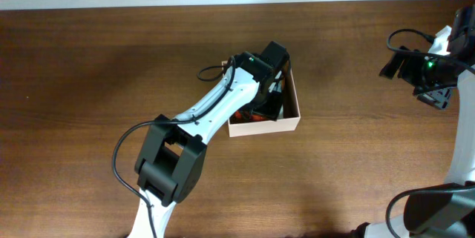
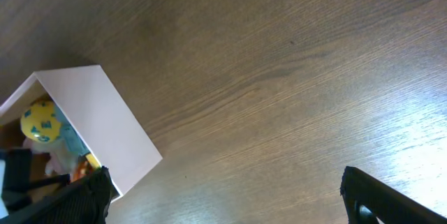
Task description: Pack container
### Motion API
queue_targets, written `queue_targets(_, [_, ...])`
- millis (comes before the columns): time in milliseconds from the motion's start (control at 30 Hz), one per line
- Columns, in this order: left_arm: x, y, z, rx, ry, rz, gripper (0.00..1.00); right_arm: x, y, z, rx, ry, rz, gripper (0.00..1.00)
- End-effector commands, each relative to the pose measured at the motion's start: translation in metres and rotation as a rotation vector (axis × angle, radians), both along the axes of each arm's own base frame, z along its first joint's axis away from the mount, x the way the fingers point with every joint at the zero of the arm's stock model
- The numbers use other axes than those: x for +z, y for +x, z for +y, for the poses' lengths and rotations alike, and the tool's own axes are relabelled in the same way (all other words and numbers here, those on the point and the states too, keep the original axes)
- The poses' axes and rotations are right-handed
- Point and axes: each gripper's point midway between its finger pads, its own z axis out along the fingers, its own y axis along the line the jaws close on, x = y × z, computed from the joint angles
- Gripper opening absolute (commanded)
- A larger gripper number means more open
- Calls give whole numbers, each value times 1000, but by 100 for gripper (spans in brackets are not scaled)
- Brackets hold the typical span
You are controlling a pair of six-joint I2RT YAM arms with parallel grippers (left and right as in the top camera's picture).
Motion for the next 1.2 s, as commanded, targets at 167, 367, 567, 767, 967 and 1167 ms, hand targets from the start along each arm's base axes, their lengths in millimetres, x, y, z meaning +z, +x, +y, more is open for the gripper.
queue_targets(167, [94,36,25,94,-75,-125,99,-1,0,0,-8,11,2,99])
queue_targets(367, [180,61,94,237,-32,-291,99,-1,0,0,-8,11,2,99])
queue_targets(567, [240,55,175,394,29,-390,99,-1,0,0,-8,11,2,99])
queue_targets(767, [254,36,253,554,116,-372,99,-1,0,0,-8,11,2,99])
queue_targets(967, [252,34,283,627,139,-351,99,-1,0,0,-8,11,2,99])
queue_targets(1167, [252,34,287,636,140,-350,99,-1,2,7,13,11,2,99])
